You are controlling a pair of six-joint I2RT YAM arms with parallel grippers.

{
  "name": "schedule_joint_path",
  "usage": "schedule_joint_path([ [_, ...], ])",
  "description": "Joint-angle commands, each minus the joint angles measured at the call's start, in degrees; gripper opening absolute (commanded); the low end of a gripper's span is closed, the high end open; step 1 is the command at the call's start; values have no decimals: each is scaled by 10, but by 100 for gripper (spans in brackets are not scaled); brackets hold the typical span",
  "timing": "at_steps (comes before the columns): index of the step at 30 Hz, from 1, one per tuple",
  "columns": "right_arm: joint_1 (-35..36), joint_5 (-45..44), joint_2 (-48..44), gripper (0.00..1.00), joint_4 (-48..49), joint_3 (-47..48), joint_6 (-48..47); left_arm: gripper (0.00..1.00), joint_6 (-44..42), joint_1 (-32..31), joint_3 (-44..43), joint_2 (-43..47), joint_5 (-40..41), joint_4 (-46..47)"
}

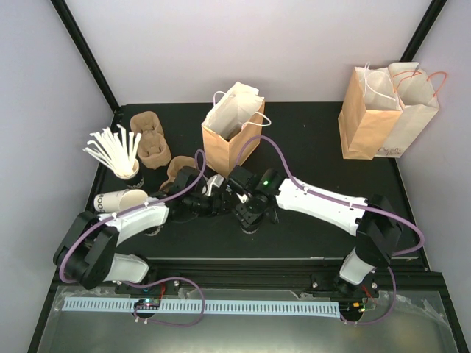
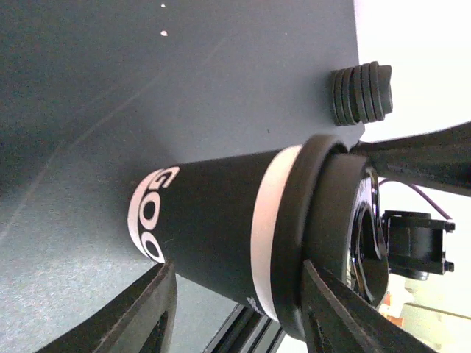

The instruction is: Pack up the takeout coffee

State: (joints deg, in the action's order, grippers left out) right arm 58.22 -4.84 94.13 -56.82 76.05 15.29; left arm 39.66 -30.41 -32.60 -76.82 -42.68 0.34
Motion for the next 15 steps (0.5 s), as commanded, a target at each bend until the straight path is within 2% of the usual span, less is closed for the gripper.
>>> schedule_joint_path([
  [1,28,79,46,50,-50,-28,-22,49,-42,24,-53,2,-2,-90],
  [15,37,67,52,50,-51,-26,-21,41,-39,30,-45,-37,-49,-36],
])
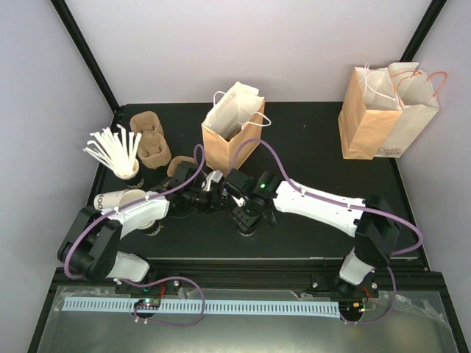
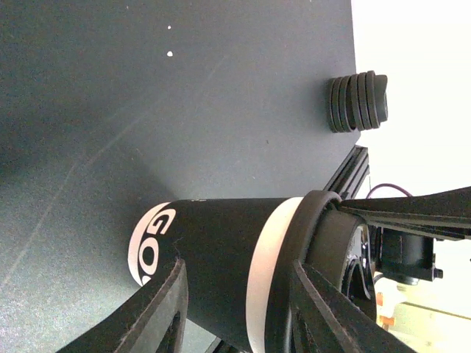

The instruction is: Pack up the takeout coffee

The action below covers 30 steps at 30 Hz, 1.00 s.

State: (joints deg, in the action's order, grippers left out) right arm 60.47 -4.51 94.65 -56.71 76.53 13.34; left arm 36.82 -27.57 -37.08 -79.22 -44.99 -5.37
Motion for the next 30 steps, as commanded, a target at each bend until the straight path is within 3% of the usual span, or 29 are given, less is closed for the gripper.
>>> schedule_joint_path([
  [1,15,63,48,50,-53,-31,-1,41,-12,1,1,-15,-31,26],
  [21,23,94,43,49,-40,-30,-10,43,-36,-15,14,-57,-76,78],
  [30,24,89,46,49,-38,-35,-5,37,-59,-28,18,-87,-39,55],
])
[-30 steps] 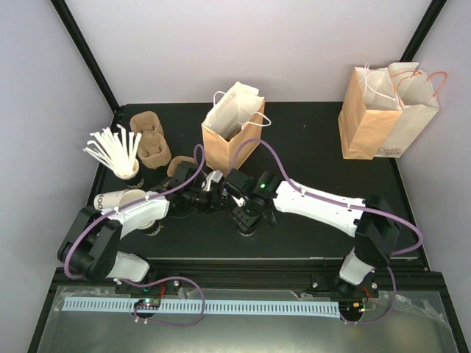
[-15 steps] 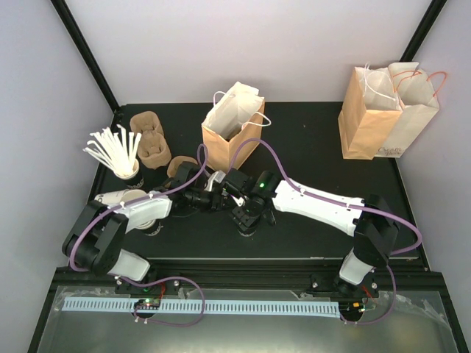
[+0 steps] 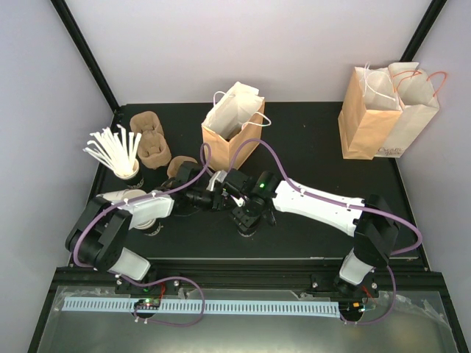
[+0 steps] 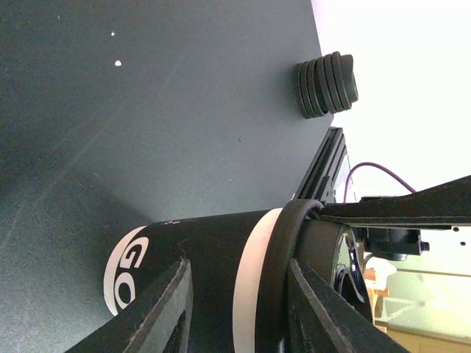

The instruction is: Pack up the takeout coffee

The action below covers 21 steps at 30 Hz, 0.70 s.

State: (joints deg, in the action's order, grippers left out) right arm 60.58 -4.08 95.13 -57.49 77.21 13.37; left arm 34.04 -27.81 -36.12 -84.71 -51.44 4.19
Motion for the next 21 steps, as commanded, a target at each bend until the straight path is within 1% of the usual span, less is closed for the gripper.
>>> schedule_joint_path([
  [1,23,85,41,49,-28,-43,-4,36,-35,-26,9,-35,35,-49],
  [4,22,86,39,49,-27,-49,-1,34,-50,-30,11,-41,66,-80],
  [8,24,89,42,49,-24,-55,-1,32,-52,-32,17,-64,66,-105],
  [12,24,93,52,49,-22,-58,6,29,-64,-35,21,-76,91,-133],
  [21,23,127,68,48,-23,-64,23,27,-64,-46,53,-113,108,-117],
])
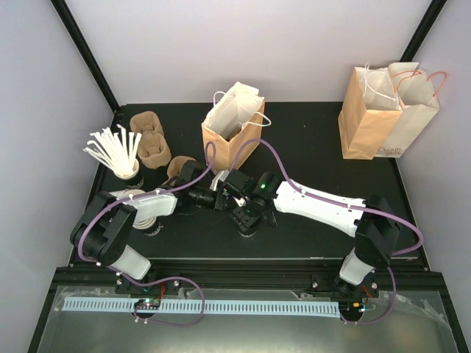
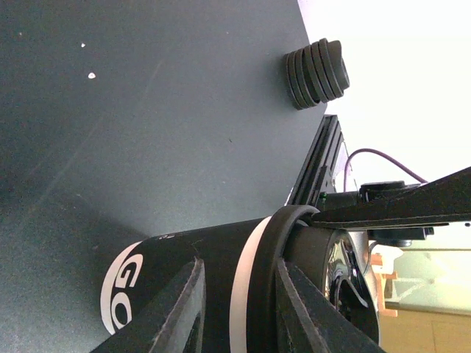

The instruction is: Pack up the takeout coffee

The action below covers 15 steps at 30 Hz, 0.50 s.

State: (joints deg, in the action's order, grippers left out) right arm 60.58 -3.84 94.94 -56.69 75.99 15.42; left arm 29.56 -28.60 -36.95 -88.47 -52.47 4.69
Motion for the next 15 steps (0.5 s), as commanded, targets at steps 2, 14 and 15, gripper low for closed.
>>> schedule_joint_path([
  [2,23,130,70,48,-35,-51,5,27,-9,-43,72,-81,116,-107],
  [14,23,121,70,47,-54,-39,13,25,53,-75,104,-106,109,-20],
  [15,22,112,68,46,-54,-39,21,26,54,-75,104,-94,114,-22],
])
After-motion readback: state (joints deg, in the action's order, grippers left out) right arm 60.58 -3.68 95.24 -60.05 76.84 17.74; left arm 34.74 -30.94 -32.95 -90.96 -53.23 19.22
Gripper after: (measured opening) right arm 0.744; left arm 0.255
